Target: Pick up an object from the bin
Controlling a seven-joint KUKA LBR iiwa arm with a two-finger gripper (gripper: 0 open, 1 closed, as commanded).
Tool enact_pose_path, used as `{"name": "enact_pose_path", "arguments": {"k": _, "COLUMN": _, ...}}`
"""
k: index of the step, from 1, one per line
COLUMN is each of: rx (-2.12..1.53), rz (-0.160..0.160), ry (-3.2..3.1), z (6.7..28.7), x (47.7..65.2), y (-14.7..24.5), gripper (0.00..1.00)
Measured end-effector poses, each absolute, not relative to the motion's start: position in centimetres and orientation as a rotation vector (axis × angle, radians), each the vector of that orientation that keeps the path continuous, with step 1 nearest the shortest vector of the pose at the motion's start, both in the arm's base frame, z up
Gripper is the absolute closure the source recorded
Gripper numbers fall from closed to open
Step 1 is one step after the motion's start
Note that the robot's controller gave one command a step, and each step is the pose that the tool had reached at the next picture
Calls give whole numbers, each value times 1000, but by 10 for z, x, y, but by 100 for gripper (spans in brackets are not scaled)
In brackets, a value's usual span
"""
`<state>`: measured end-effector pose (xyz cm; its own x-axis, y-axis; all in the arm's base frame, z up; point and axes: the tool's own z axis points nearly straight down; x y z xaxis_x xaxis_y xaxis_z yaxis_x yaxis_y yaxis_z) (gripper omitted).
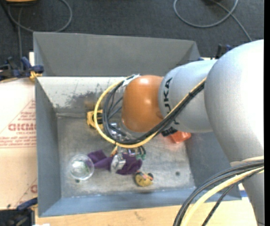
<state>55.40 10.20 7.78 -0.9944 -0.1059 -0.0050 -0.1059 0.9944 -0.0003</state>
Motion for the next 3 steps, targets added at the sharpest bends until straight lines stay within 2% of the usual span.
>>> {"name": "enact_pose_path", "arguments": {"k": 1, "rx": -169, "rz": 4, "ry": 3135, "z": 84, "x": 554, "y": 104, "gripper": 100}}
{"name": "enact_pose_path", "arguments": {"k": 3, "rx": -167, "rz": 3, "ry": 3139, "z": 89, "x": 552, "y": 104, "gripper": 100}}
